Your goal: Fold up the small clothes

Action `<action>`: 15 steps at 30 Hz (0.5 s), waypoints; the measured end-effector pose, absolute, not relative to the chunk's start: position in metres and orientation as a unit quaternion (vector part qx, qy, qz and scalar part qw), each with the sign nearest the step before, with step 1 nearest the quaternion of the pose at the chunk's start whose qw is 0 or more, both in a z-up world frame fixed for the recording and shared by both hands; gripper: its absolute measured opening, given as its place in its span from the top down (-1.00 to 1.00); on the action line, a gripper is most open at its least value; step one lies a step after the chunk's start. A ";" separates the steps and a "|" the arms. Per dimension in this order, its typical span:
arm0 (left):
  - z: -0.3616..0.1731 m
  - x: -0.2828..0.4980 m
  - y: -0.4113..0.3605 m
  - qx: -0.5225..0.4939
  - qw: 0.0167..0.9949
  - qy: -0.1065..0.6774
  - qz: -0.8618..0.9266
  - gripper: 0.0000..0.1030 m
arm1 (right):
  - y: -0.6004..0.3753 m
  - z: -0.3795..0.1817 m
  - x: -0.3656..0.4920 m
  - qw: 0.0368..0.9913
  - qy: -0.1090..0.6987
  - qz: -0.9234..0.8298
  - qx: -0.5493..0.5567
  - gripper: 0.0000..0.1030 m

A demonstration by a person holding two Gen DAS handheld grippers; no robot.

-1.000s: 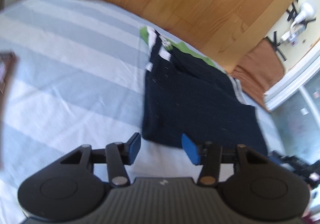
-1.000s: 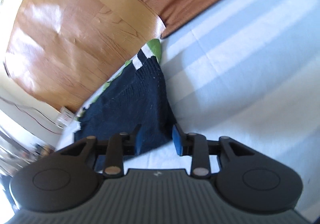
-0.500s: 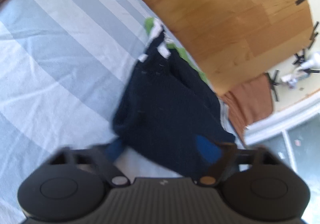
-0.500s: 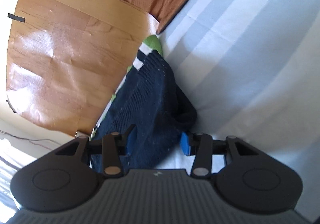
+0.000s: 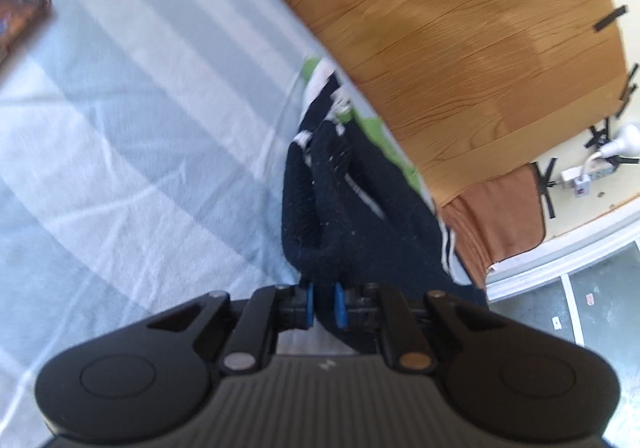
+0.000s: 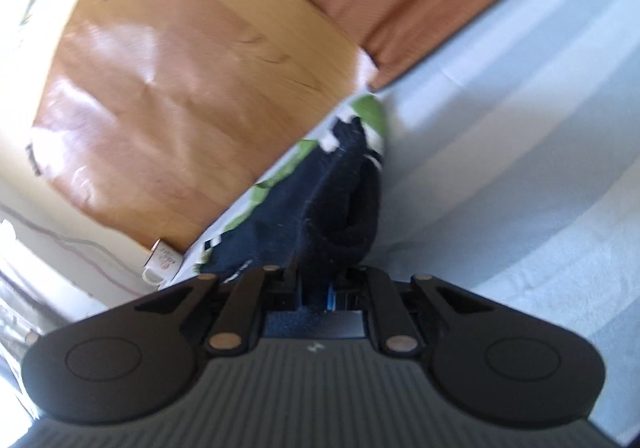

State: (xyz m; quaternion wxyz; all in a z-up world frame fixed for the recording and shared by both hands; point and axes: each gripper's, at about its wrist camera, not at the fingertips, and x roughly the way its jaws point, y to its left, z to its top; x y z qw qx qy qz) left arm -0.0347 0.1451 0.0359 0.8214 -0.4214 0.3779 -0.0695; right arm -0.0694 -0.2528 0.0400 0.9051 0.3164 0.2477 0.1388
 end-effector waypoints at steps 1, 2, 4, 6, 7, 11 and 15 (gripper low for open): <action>0.039 -0.040 0.147 -0.422 0.823 0.374 -0.072 0.83 | -0.254 0.043 -0.075 0.906 0.246 0.141 0.313 0.75; 0.042 -0.046 0.150 -0.423 0.823 0.372 -0.074 0.83 | -0.254 0.043 -0.080 0.906 0.246 0.142 0.313 0.75; 0.044 -0.057 0.154 -0.422 0.823 0.373 -0.079 0.83 | -0.258 0.043 -0.088 0.903 0.251 0.144 0.318 0.75; 0.044 -0.069 0.154 -0.418 0.822 0.378 -0.082 0.83 | -0.265 0.028 -0.101 0.898 0.259 0.141 0.326 0.75; 0.043 -0.077 0.154 -0.414 0.822 0.381 -0.083 0.83 | -0.269 0.020 -0.107 0.896 0.265 0.138 0.327 0.75; 0.028 -0.099 0.148 -0.401 0.821 0.400 -0.078 0.82 | -0.278 -0.015 -0.120 0.882 0.302 0.119 0.343 0.73; 0.007 -0.106 0.151 -0.404 0.810 0.421 -0.065 0.72 | -0.288 -0.032 -0.116 0.864 0.327 0.104 0.368 0.56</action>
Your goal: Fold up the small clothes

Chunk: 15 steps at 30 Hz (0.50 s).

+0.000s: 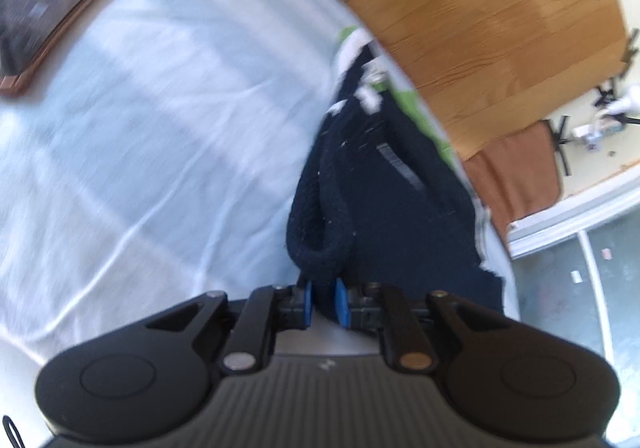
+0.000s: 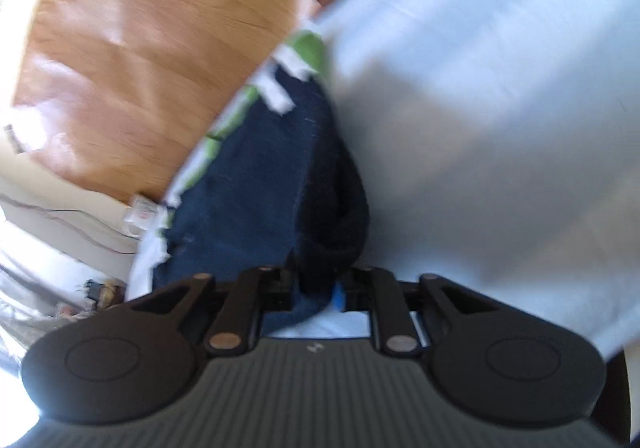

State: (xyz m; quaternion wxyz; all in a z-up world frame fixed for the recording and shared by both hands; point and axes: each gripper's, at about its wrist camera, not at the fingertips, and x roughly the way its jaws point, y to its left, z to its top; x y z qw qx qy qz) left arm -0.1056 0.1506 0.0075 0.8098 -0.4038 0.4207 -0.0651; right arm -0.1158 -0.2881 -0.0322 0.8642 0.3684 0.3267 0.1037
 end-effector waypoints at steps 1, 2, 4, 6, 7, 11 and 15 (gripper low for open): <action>0.008 -0.108 0.153 -0.405 0.811 0.417 -0.068 0.71 | -0.293 -0.028 -0.117 0.870 0.321 0.095 0.363 0.44; 0.013 -0.110 0.155 -0.396 0.819 0.410 -0.068 0.71 | -0.298 -0.021 -0.120 0.882 0.305 0.078 0.349 0.25; 0.025 -0.118 0.161 -0.374 0.842 0.381 -0.076 0.62 | -0.304 -0.005 -0.127 0.915 0.258 0.029 0.308 0.18; 0.038 -0.126 0.166 -0.358 0.863 0.345 -0.087 0.52 | -0.308 0.009 -0.129 0.934 0.226 0.007 0.276 0.18; 0.044 -0.130 0.168 -0.348 0.875 0.327 -0.083 0.52 | -0.309 0.014 -0.128 0.939 0.214 0.008 0.268 0.18; 0.061 -0.135 0.171 -0.320 0.903 0.276 -0.082 0.48 | -0.295 0.031 -0.115 0.956 0.187 0.037 0.221 0.18; 0.057 -0.124 0.151 -0.289 0.910 0.283 -0.094 0.47 | -0.258 0.051 -0.096 0.962 0.189 0.083 0.178 0.18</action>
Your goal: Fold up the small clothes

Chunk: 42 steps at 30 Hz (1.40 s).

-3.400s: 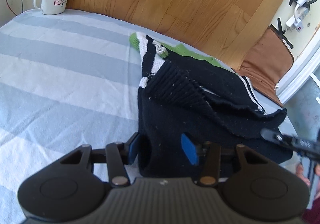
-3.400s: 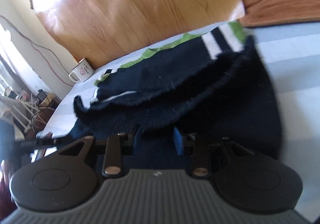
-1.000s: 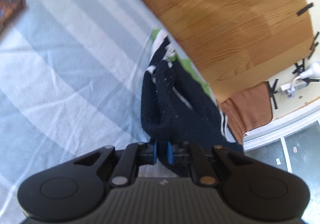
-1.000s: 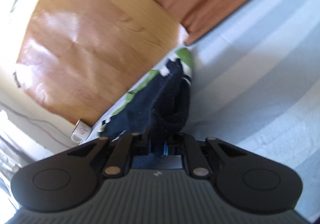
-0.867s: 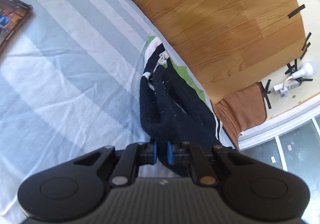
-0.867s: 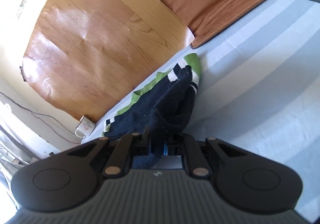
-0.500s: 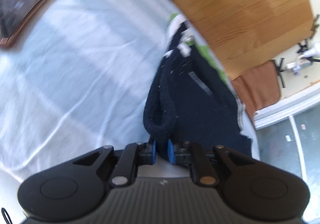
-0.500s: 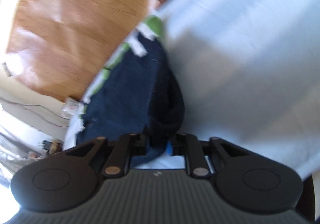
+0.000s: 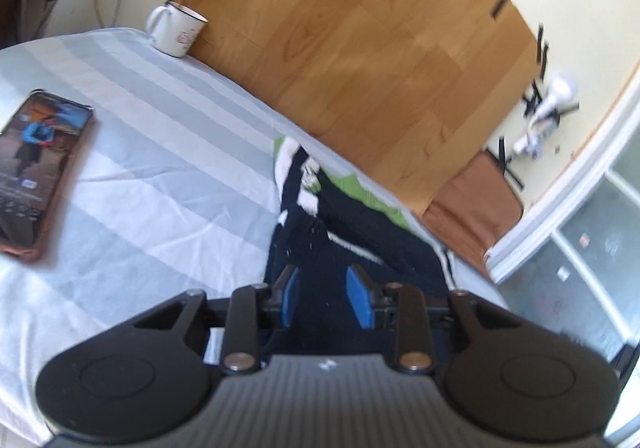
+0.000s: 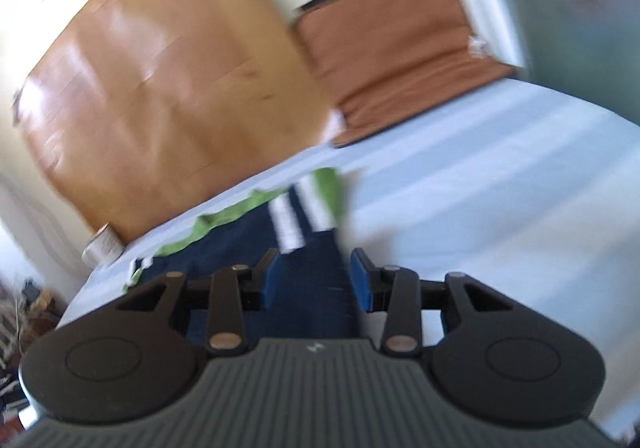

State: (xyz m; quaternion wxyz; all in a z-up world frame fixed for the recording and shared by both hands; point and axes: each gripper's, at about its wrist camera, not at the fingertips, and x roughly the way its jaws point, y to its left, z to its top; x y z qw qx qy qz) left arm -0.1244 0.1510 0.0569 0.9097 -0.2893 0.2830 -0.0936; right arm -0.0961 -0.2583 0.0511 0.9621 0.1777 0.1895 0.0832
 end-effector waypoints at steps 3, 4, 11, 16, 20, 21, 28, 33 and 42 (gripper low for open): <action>0.046 -0.115 0.137 -0.262 0.912 0.302 -0.095 0.47 | -0.233 0.057 -0.086 0.961 0.196 0.114 0.156 0.18; 0.043 -0.112 0.134 -0.256 0.911 0.308 -0.097 0.47 | -0.224 0.058 -0.080 0.961 0.198 0.121 0.151 0.18; 0.024 -0.106 0.118 -0.206 0.917 0.328 -0.097 0.47 | -0.207 0.044 -0.043 0.951 0.226 0.132 0.163 0.18; 0.023 -0.110 0.110 -0.178 0.928 0.313 -0.098 0.41 | -0.225 0.021 -0.033 0.946 0.221 0.128 0.200 0.22; 0.024 -0.112 0.102 -0.156 0.934 0.305 -0.100 0.28 | -0.223 0.019 -0.038 0.949 0.209 0.130 0.196 0.22; 0.024 -0.112 0.100 -0.151 0.935 0.304 -0.101 0.25 | -0.223 0.019 -0.039 0.949 0.208 0.130 0.196 0.22; 0.023 -0.114 0.096 -0.136 0.939 0.298 -0.100 0.20 | -0.223 0.017 -0.041 0.947 0.207 0.131 0.207 0.22; 0.024 -0.114 0.095 -0.133 0.940 0.298 -0.103 0.13 | -0.224 0.017 -0.041 0.947 0.206 0.131 0.210 0.22; 0.023 -0.114 0.092 -0.129 0.940 0.296 -0.105 0.04 | -0.224 0.017 -0.040 0.947 0.205 0.131 0.211 0.22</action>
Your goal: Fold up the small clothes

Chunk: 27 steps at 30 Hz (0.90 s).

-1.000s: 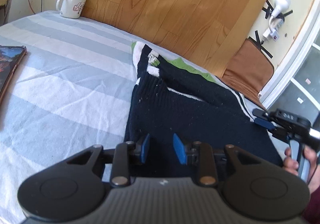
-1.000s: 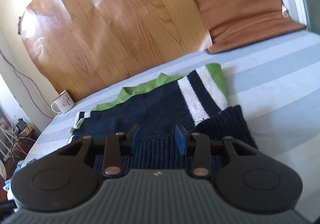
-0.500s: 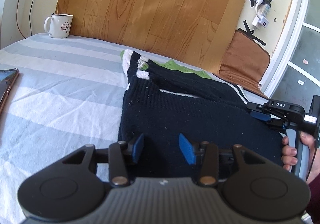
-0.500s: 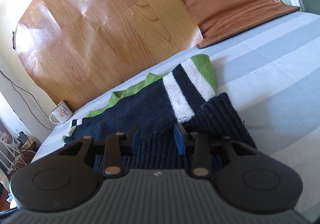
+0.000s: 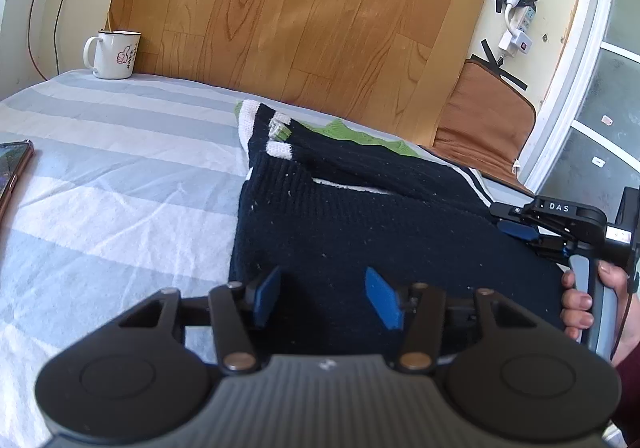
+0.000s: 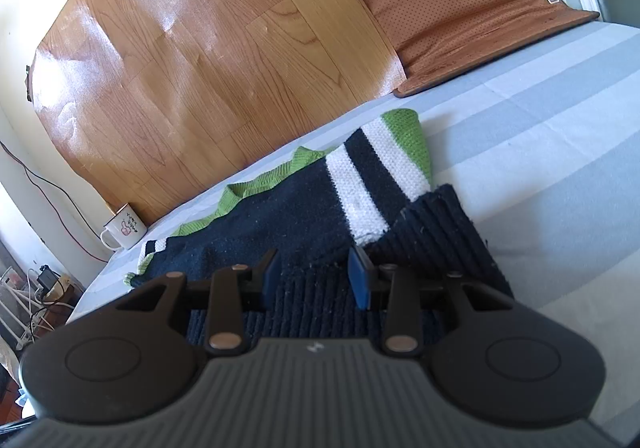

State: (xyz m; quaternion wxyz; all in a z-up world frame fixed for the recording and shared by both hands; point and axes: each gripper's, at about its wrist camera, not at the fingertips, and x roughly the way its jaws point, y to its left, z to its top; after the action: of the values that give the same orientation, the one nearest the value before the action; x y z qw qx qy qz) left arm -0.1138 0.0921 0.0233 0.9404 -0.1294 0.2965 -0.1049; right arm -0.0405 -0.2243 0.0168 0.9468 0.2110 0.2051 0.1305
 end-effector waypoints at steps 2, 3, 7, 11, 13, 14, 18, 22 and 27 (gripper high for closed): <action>0.023 -0.114 0.091 -0.128 0.941 0.296 -0.106 0.03 | -0.224 0.017 -0.041 0.947 0.205 0.130 0.211 0.22; 0.024 -0.114 0.091 -0.126 0.941 0.296 -0.106 0.03 | -0.224 0.017 -0.041 0.947 0.205 0.130 0.211 0.22; 0.024 -0.114 0.091 -0.124 0.941 0.295 -0.108 0.01 | -0.224 0.017 -0.041 0.947 0.205 0.130 0.211 0.22; 0.024 -0.114 0.091 -0.124 0.941 0.296 -0.108 0.01 | -0.224 0.016 -0.041 0.947 0.204 0.130 0.211 0.22; 0.024 -0.114 0.092 -0.124 0.941 0.296 -0.109 0.01 | -0.224 0.016 -0.041 0.947 0.204 0.130 0.211 0.22; 0.025 -0.114 0.092 -0.124 0.940 0.297 -0.111 0.01 | -0.224 0.016 -0.041 0.947 0.204 0.130 0.211 0.22; 0.033 -0.114 0.102 -0.141 0.937 0.290 -0.134 0.02 | -0.224 0.016 -0.041 0.947 0.204 0.130 0.211 0.22; 0.056 -0.112 0.114 -0.140 0.946 0.257 -0.140 0.01 | -0.221 0.022 -0.045 0.949 0.211 0.126 0.196 0.21; 0.084 -0.086 0.136 -0.139 0.953 0.241 -0.124 0.02 | -0.217 0.060 -0.056 0.960 0.185 0.165 0.130 0.18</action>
State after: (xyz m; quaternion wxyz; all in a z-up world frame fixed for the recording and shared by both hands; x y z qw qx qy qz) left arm -0.0864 0.1360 0.0837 0.9525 -0.1388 0.2407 -0.1244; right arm -0.0556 -0.2175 0.0603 0.9601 0.1301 0.1845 0.1650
